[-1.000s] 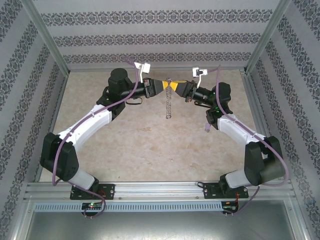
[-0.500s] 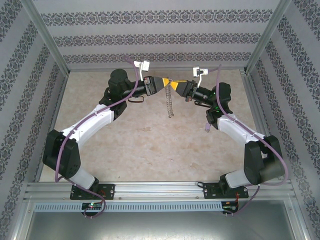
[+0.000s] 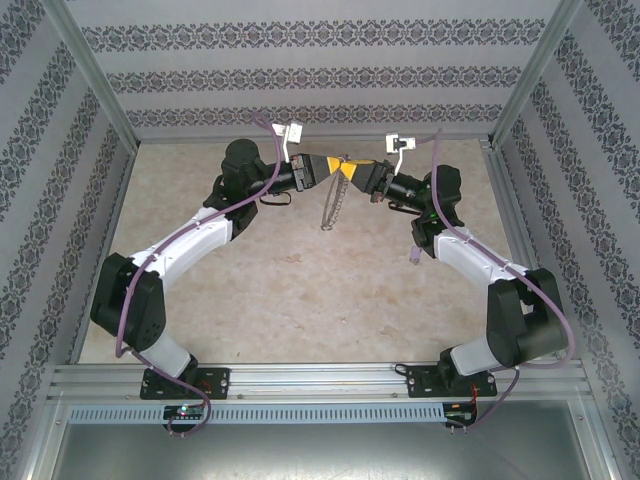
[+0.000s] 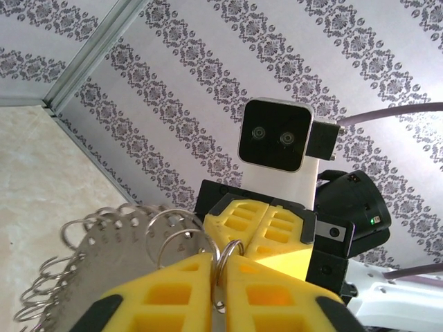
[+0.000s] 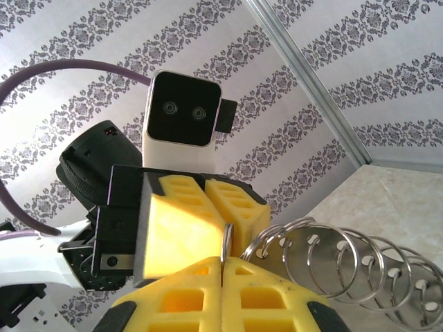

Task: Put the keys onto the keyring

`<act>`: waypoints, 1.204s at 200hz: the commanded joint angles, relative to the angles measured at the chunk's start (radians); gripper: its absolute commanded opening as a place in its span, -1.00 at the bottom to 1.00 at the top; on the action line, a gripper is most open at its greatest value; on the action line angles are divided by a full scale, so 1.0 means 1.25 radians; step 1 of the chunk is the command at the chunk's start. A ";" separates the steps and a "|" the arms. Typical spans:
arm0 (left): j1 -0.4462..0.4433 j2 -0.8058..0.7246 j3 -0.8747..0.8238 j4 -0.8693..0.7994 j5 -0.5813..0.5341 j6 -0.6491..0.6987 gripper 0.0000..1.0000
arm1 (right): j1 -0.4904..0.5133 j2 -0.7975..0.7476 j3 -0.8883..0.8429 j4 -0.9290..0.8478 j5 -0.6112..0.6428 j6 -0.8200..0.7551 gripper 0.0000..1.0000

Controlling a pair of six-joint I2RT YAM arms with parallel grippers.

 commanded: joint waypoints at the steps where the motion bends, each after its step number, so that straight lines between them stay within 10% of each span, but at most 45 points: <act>1: -0.008 0.006 0.007 0.044 -0.001 0.000 -0.91 | -0.004 0.004 0.015 0.057 -0.004 0.005 -1.00; 13: -0.008 0.005 0.008 0.035 -0.005 0.009 -1.00 | -0.010 0.011 0.018 0.048 -0.002 0.013 -0.98; 47: -0.008 -0.010 0.036 -0.092 -0.018 0.117 -1.00 | -0.068 0.019 -0.001 0.032 0.024 0.083 0.10; 104: -0.006 -0.024 0.147 -0.428 -0.033 0.419 -1.00 | -0.161 -0.038 -0.068 -0.137 0.122 0.045 0.88; 130: -0.004 -0.011 0.229 -0.612 -0.030 0.589 -1.00 | -0.169 -0.041 -0.054 -0.179 0.096 -0.004 0.80; 167: 0.007 0.025 0.348 -0.807 0.016 0.764 -1.00 | -0.159 0.031 0.006 -0.126 -0.060 0.020 0.19; 241: 0.035 0.086 0.480 -0.956 0.103 0.856 -1.00 | -0.074 0.011 0.053 -0.093 -0.166 -0.030 -0.01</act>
